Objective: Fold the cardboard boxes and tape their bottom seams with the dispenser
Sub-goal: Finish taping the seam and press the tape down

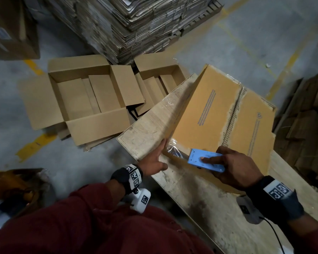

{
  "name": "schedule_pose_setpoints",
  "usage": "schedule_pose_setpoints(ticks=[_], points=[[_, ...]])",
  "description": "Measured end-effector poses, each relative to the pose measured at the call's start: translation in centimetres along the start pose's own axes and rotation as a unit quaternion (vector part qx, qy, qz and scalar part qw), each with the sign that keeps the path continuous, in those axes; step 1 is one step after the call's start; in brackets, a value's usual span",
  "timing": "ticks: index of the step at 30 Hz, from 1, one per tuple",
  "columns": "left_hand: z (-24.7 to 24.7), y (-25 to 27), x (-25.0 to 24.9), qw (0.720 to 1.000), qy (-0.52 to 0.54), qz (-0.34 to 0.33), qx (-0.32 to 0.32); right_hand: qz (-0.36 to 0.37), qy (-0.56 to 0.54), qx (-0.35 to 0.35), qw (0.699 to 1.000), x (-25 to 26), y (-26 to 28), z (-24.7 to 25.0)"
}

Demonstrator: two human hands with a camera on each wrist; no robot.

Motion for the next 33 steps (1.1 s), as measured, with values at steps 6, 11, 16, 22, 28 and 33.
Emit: schedule_pose_setpoints(ticks=[6, 11, 16, 22, 28, 33], points=[[2.2, 0.3, -1.8, 0.998, 0.059, -0.023, 0.011, 0.017, -0.004, 0.000, 1.000, -0.1, -0.2, 0.0], [3.5, 2.4, -5.8, 0.966, 0.022, -0.102, -0.237, 0.027, 0.004, -0.017, 0.999, 0.1, 0.0, 0.3], [-1.9, 4.9, -8.6, 0.857, -0.277, -0.224, -0.373, 0.058, 0.071, -0.019, 0.996, 0.0, 0.4, 0.4], [-8.9, 0.9, -6.0, 0.763, -0.576, -0.212, -0.203, 0.123, 0.143, -0.015, 0.982, -0.3, -0.8, 1.5], [-8.5, 0.4, -5.6, 0.732, -0.618, -0.197, -0.207, 0.130, 0.128, 0.014, 0.983, -1.6, 0.8, 1.1], [-8.6, 0.1, -5.1, 0.716, -0.629, -0.203, -0.224, 0.121, 0.144, 0.005, 0.982, -3.6, 3.6, -0.2]])
Point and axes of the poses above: each hand's wrist, its own y-axis away from the middle knuckle, its own z-axis out of the back of the hand, x = y × z, the point moved 5 cm from there along -y, towards the middle knuckle, and after that the axes turned 3 degrees about x, right-handed, at the moved point
